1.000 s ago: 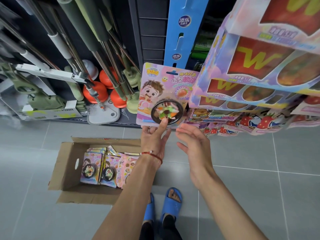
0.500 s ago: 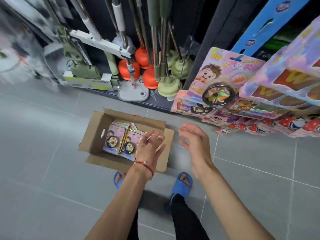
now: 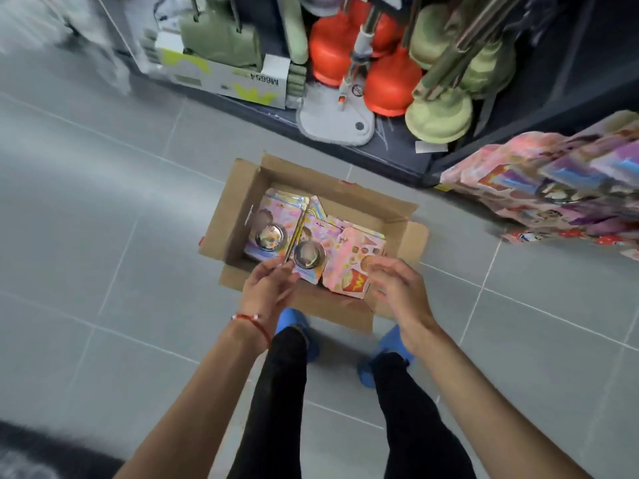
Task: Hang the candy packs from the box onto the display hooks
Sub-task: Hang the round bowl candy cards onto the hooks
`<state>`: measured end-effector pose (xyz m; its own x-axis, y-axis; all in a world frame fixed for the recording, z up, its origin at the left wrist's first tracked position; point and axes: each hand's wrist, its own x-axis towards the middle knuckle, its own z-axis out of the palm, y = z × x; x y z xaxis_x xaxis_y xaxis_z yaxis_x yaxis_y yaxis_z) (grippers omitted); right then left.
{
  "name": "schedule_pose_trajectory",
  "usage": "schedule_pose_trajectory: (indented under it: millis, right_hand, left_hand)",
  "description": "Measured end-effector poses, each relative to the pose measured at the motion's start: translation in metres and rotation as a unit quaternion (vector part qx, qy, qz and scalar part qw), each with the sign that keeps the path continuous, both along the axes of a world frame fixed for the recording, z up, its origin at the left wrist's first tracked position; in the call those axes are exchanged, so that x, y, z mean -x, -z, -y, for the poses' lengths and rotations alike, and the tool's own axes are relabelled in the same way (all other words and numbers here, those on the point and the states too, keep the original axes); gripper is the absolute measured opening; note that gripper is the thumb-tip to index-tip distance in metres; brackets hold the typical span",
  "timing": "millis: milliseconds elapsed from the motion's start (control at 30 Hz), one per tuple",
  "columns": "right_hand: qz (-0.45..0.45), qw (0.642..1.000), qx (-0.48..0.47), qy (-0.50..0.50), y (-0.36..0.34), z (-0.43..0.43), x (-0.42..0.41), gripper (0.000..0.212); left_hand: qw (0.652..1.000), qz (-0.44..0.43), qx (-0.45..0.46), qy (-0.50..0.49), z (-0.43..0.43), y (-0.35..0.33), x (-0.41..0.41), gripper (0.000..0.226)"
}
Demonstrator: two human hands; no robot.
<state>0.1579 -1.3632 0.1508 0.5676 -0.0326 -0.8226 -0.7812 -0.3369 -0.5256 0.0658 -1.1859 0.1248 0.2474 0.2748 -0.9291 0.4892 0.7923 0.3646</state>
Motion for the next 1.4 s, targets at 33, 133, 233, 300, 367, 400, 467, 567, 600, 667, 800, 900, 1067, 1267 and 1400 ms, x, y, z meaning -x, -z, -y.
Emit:
schedule_pose_trajectory:
  millis: [33, 133, 233, 300, 367, 400, 467, 567, 600, 667, 800, 900, 1067, 1267, 1400]
  right_hand:
    - [-0.007, 1.0, 0.007, -0.005, 0.014, -0.005, 0.002, 0.017]
    - [-0.017, 0.999, 0.028, -0.032, 0.058, -0.013, 0.002, 0.017]
    - [-0.014, 0.995, 0.064, -0.075, 0.107, -0.011, -0.007, 0.026]
    - [-0.003, 0.99, 0.084, -0.117, 0.143, -0.009, -0.018, 0.031]
    - [0.01, 0.98, 0.104, -0.17, 0.185, -0.006, -0.028, 0.037]
    - [0.015, 0.974, 0.114, -0.193, 0.206, -0.004, -0.033, 0.041]
    - [0.033, 0.96, 0.137, -0.24, 0.249, 0.002, -0.043, 0.052]
    - [0.061, 0.928, 0.176, -0.321, 0.306, 0.013, -0.059, 0.078]
    - [0.062, 0.914, 0.189, -0.355, 0.325, 0.018, -0.064, 0.093]
    - [0.056, 0.89, 0.192, -0.411, 0.345, 0.021, -0.073, 0.113]
    - [0.065, 0.863, 0.17, -0.471, 0.366, 0.028, -0.083, 0.096]
    - [0.094, 0.855, 0.16, -0.484, 0.374, 0.034, -0.088, 0.08]
    - [0.122, 0.842, 0.145, -0.506, 0.366, 0.037, -0.089, 0.065]
    - [0.143, 0.836, 0.147, -0.51, 0.349, 0.044, -0.08, 0.078]
    - [0.15, 0.827, 0.139, -0.524, 0.331, 0.044, -0.076, 0.07]
  left_hand:
    - [1.0, -0.007, -0.002, 0.002, -0.011, 0.012, 0.004, 0.016]
    - [1.0, -0.023, -0.001, 0.001, -0.03, 0.044, 0.01, 0.026]
    - [0.999, -0.044, 0.01, -0.003, -0.032, 0.086, 0.013, 0.027]
    - [0.998, -0.062, 0.015, 0.009, -0.027, 0.118, 0.012, 0.022]
    - [0.996, -0.083, 0.023, 0.023, -0.019, 0.155, 0.009, 0.015]
    - [0.995, -0.095, 0.027, 0.026, -0.014, 0.174, 0.005, 0.009]
    - [0.99, -0.132, 0.01, 0.041, -0.004, 0.216, -0.003, 0.01]
    - [0.979, -0.186, -0.018, 0.077, 0.009, 0.28, -0.016, 0.017]
    - [0.978, -0.193, -0.012, 0.078, 0.013, 0.3, -0.022, 0.034]
    - [0.973, -0.218, -0.007, 0.081, 0.021, 0.334, -0.032, 0.055]
    - [0.969, -0.244, 0.017, 0.04, 0.034, 0.379, -0.04, 0.081]
    - [0.967, -0.256, 0.008, 0.0, 0.042, 0.388, -0.042, 0.092]
    - [0.966, -0.25, -0.058, -0.011, 0.049, 0.389, -0.039, 0.105]
    - [0.965, -0.261, -0.037, -0.007, 0.044, 0.373, -0.056, 0.086]
    - [0.96, -0.275, -0.048, -0.003, 0.04, 0.365, -0.052, 0.069]
